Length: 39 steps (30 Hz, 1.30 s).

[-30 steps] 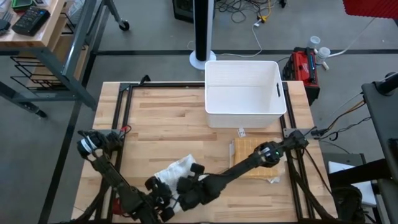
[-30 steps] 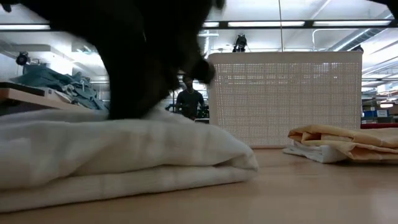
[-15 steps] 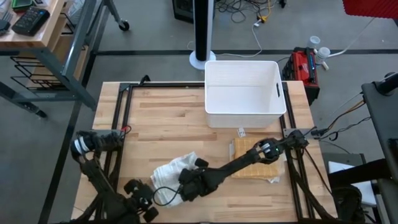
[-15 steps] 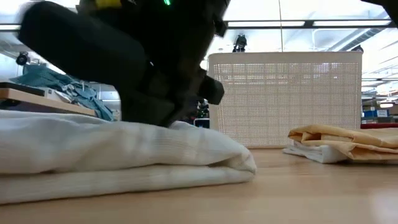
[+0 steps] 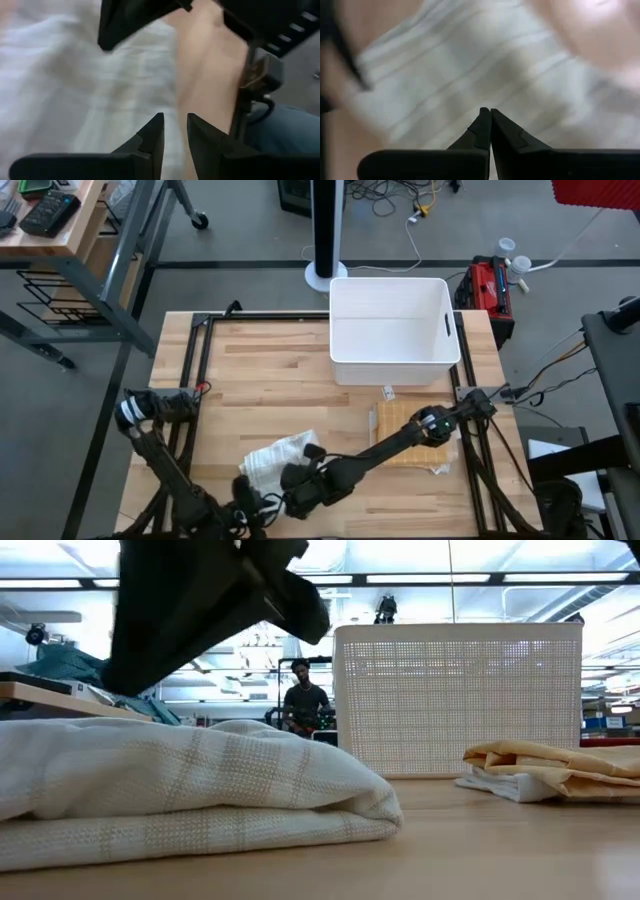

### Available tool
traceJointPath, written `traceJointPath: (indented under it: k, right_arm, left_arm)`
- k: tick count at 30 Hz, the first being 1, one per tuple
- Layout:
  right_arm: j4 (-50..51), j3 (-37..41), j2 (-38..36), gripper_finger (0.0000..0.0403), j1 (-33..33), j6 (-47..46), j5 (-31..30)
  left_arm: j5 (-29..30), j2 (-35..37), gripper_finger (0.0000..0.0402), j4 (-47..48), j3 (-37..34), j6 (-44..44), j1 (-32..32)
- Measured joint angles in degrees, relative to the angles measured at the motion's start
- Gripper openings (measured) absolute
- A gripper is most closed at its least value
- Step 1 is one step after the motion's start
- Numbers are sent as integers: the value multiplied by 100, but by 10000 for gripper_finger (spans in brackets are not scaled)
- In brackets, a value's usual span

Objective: Fold towel
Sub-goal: Fold the white checkered towel

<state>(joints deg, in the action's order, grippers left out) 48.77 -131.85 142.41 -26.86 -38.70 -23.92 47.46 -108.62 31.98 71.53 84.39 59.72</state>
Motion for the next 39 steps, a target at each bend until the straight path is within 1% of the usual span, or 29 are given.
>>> traceJointPath:
  k: [2, 4, 6, 10, 12, 16, 19, 23, 26, 28, 31, 36, 39]
  right_arm:
    - [-2, -11, -2, 0, -71, 112, 376]
    - [-18, 28, -2, 0, -126, 186, 755]
    - [25, 133, 4, 0, -169, 71, 816]
    - [416, 399, 11, 0, -178, -250, 791]
    - [682, 475, 11, 0, -199, -387, 757]
    - [870, 478, 4, 0, -245, -478, 738]
    - [801, 482, -77, 0, -256, -429, 715]
    - [820, 483, -279, 0, -273, -379, 587]
    - [936, 481, -380, 0, -313, -207, 579]
    - [1142, 480, -398, 0, -330, -193, 586]
    - [1332, 498, -396, 0, -336, -291, 594]
    - [1115, 561, -198, 0, -270, -361, 605]
    - [1135, 585, -95, 0, -271, -375, 735]
  left_arm:
    - [-120, 0, 75, -644, -166, -477, -110]
    - [-451, 0, 75, -1039, -336, -717, -235]
    - [-716, -1, 75, -1172, -486, -759, -311]
    - [-822, 24, 75, -1200, -537, -716, -334]
    - [-875, 35, 75, -1098, -521, -577, -332]
    - [-1332, 56, 69, -1011, -521, -507, -502]
    - [-1796, 61, 50, -1012, -496, -802, -697]
    - [-2213, 68, 20, -997, -487, -964, -930]
    - [-2755, 68, 3, -633, -499, -1000, -1095]
    - [-2994, 68, 5, -188, -519, -931, -1165]
    - [-3059, 83, 8, 271, -550, -773, -1191]
    - [-3051, 85, 1, 290, -578, -750, -1190]
    - [-3095, 97, 3, 382, -578, -701, -1121]
